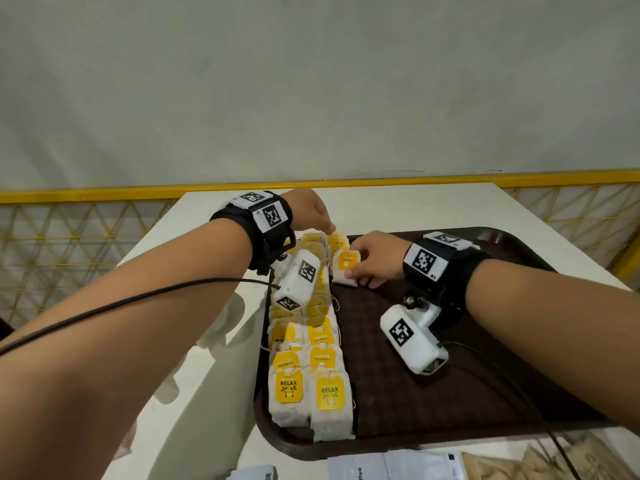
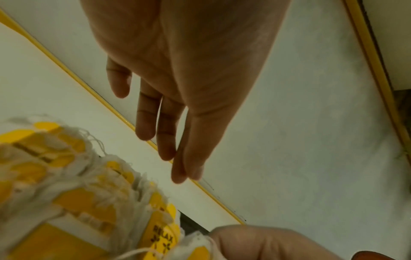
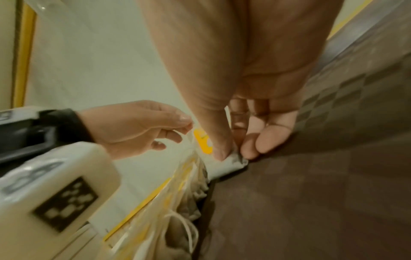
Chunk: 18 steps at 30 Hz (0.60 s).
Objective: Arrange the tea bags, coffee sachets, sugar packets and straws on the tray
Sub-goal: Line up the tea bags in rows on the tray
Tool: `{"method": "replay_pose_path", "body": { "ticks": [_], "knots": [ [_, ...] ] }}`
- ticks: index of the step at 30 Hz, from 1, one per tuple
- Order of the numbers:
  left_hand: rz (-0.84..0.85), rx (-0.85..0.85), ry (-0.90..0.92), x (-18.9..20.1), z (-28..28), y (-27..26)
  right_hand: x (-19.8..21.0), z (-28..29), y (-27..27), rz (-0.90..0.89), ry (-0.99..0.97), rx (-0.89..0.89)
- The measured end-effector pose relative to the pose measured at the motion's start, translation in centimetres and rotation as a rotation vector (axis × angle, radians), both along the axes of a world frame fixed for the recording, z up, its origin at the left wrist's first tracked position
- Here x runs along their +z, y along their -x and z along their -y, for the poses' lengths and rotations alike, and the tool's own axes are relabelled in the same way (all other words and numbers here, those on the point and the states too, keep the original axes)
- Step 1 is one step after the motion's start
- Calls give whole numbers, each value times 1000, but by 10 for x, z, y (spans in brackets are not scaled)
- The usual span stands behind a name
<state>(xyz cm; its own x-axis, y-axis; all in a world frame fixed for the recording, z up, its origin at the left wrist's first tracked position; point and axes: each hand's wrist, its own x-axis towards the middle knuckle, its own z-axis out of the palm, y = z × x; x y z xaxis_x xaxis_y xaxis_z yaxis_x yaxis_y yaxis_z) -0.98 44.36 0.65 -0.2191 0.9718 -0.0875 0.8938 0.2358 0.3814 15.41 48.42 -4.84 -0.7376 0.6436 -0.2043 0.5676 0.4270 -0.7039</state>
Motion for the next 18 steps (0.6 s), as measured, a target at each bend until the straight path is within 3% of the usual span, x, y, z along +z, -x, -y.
{"method": "replay_pose_path", "body": {
  "ticks": [5,10,14,18],
  "knots": [
    [-20,-51,105,-2,9,-4,-1,1,5,-168,47,-142],
    [-47,-56,60,-12,8,-16,3,3,3,-152,-33,-217],
    [-78,-38,38,-16,6,-22,3,3,5,-66,-123,-140],
    [-54,41,-60,-13,13,-21,1,4,4,-69,-78,-90]
  ]
}}
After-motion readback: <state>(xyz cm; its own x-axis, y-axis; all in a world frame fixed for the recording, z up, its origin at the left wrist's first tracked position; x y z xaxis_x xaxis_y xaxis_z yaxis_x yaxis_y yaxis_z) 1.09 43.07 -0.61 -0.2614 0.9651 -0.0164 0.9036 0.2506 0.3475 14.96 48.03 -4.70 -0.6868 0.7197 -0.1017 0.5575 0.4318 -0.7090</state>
